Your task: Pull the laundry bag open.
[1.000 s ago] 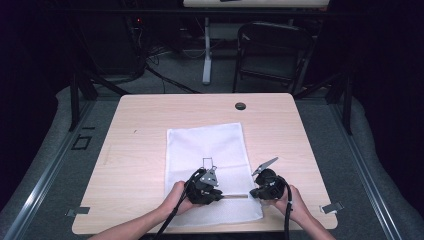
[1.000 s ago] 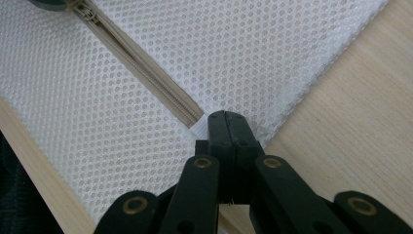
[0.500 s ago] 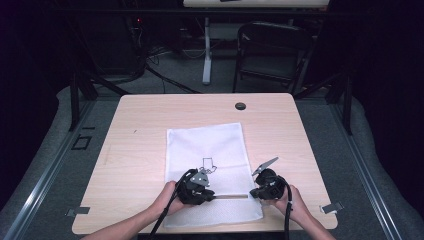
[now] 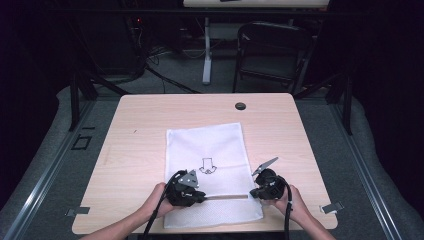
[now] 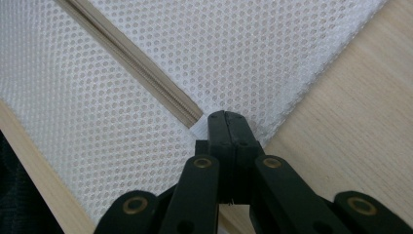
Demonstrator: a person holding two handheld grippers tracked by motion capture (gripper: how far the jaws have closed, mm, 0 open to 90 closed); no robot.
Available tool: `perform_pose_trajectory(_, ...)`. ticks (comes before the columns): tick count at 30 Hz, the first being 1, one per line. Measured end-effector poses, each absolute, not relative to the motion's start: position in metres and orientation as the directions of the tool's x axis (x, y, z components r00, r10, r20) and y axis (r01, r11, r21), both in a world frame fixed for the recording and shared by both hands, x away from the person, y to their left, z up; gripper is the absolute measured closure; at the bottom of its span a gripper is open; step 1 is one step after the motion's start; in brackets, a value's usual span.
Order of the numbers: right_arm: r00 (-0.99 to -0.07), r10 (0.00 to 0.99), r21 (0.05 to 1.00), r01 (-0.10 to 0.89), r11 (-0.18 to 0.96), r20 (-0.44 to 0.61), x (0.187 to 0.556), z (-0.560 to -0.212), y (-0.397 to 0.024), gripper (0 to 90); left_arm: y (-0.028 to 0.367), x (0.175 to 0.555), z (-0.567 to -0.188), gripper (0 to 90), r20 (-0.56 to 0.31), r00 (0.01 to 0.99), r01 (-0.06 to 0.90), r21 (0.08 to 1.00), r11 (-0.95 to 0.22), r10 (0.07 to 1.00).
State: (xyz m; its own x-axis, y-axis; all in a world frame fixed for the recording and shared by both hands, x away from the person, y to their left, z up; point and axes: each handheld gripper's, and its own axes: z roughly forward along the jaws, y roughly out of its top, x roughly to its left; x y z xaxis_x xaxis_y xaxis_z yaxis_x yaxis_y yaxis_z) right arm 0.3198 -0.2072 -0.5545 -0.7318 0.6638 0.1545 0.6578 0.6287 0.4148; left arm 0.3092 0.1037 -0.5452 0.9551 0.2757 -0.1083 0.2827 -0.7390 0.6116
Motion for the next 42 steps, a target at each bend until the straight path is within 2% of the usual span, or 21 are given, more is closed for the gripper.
perform_pose_trajectory(42,-0.726,0.672,0.414,0.663,0.624,0.149,0.319,-0.554,-0.206,90.0,0.164,0.299,-0.539,82.2,-0.132,0.936,0.335,0.613,-0.715,0.326)
